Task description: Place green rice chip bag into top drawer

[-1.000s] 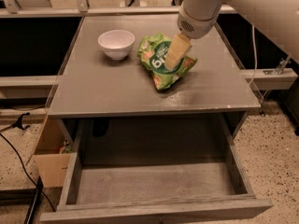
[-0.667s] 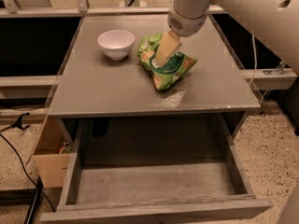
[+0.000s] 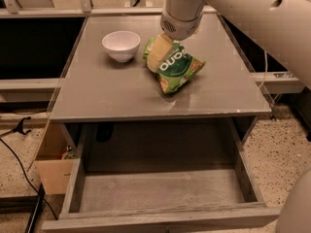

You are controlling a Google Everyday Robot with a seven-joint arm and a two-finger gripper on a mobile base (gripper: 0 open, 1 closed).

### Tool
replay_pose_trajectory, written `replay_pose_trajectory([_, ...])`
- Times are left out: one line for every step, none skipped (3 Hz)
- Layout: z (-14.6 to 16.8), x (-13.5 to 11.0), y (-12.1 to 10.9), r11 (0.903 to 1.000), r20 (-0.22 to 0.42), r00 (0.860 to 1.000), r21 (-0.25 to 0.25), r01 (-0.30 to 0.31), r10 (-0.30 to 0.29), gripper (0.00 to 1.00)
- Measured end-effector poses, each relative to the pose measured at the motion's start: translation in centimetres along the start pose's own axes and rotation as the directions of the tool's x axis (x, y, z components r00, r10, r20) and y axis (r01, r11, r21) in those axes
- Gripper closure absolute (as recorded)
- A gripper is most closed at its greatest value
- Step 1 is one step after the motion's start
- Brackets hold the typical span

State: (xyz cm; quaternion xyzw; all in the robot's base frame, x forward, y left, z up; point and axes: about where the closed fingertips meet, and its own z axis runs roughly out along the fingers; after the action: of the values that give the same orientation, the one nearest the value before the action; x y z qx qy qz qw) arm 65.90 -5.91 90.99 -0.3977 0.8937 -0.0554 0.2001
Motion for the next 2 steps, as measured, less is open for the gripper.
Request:
replay_pose_trajectory([1.6,-0.2,0.4,0.9998,0.010,1.000,0.001,0.018,-0.018,0.00])
replay_pose_trajectory([3.9,-0.4,-0.2,0.9991,0.024,0.999,0.028,0.032,-0.033,0.00])
